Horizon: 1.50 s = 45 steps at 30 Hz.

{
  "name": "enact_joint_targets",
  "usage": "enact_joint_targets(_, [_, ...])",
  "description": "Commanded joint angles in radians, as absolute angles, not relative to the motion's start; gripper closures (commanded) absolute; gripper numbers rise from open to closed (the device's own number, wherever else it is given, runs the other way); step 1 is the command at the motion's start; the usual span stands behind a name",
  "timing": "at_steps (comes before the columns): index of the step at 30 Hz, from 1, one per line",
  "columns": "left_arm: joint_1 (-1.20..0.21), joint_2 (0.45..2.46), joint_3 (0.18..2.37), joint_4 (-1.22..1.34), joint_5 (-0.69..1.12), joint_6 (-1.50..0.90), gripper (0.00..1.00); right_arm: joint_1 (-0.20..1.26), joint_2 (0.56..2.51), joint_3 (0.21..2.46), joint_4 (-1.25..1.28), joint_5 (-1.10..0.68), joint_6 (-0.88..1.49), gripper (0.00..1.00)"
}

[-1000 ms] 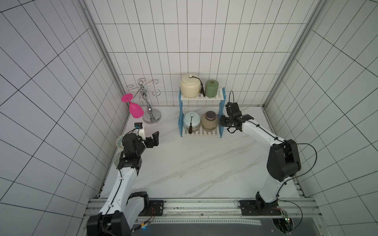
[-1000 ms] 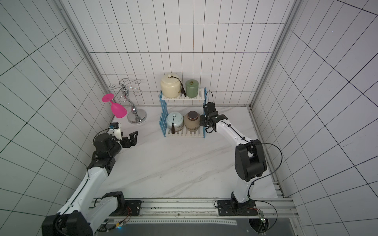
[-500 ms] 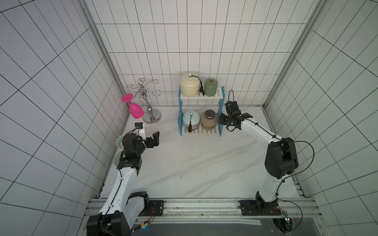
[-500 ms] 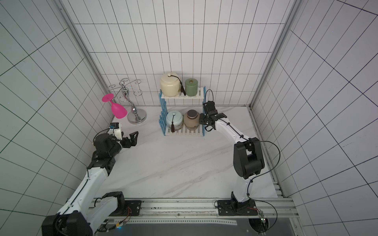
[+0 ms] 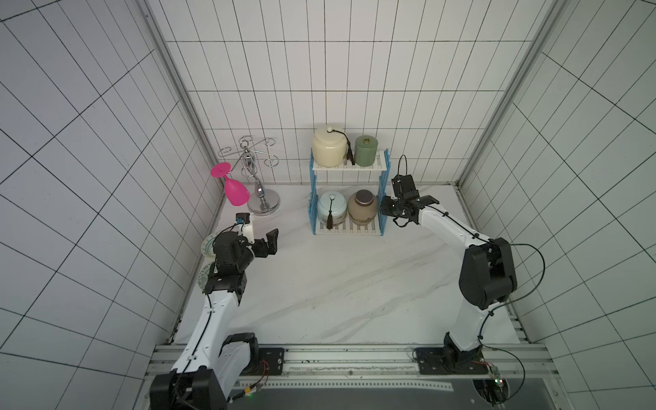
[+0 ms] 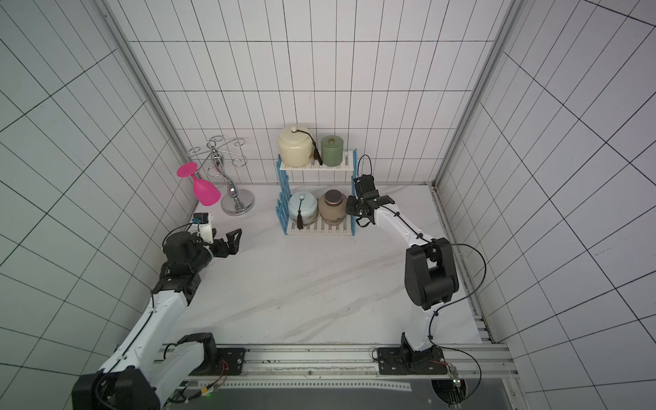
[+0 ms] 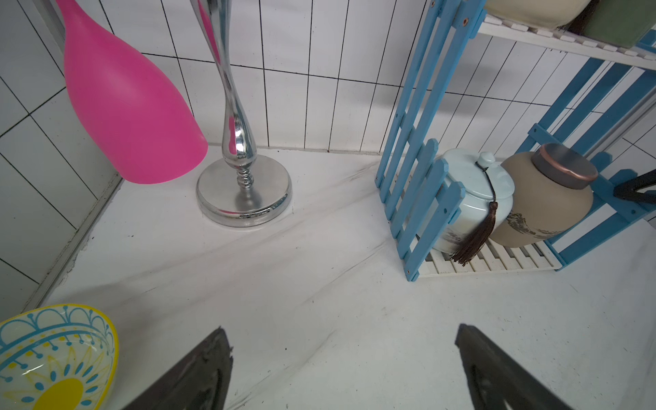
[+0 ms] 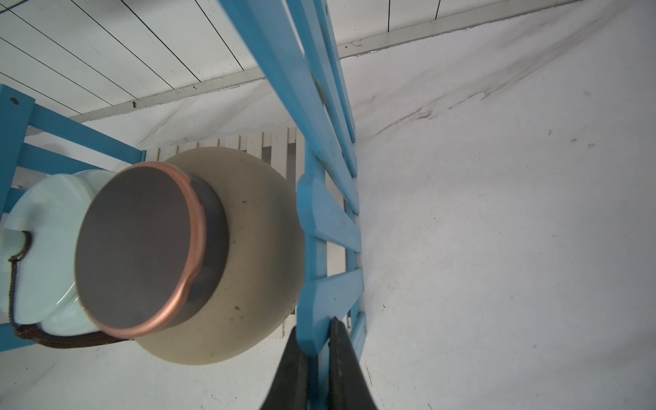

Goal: Remove the tea canisters from the shelf
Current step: Move the shelf to the center of the board, then pick up the tea canister from the shelf.

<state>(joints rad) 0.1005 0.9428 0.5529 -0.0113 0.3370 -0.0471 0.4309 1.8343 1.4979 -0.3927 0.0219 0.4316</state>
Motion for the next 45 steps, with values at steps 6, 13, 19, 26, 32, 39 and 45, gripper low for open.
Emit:
enact_joint_targets(6, [0.088,0.930,0.534,-0.012,0.440,0.024,0.01,0.400,1.748,1.526,-0.390,0.087,0.480,0.59])
enact_joint_targets(13, [0.088,0.915,0.535,-0.028,0.496,0.036,0.01,0.414,1.661,1.548,-0.468,0.054,0.435,0.42])
enact_joint_targets(19, [0.086,0.901,0.526,-0.029,0.632,0.040,0.01,0.463,1.648,1.589,-0.530,0.063,0.360,0.18])
enact_joint_targets(26, [0.083,0.881,0.517,-0.044,0.728,0.061,0.01,0.528,1.736,1.710,-0.601,0.103,0.293,0.06])
enact_joint_targets(32, [0.074,0.885,0.509,-0.038,0.744,0.058,0.01,0.576,1.851,1.863,-0.673,0.115,0.246,0.06])
enact_joint_targets(39, [0.074,0.884,0.507,-0.038,0.754,0.054,0.01,0.591,2.012,2.049,-0.794,0.130,0.241,0.06])
enact_joint_targets(45, [0.074,0.885,0.504,-0.035,0.755,0.051,0.01,0.591,2.131,2.188,-0.853,0.135,0.236,0.06])
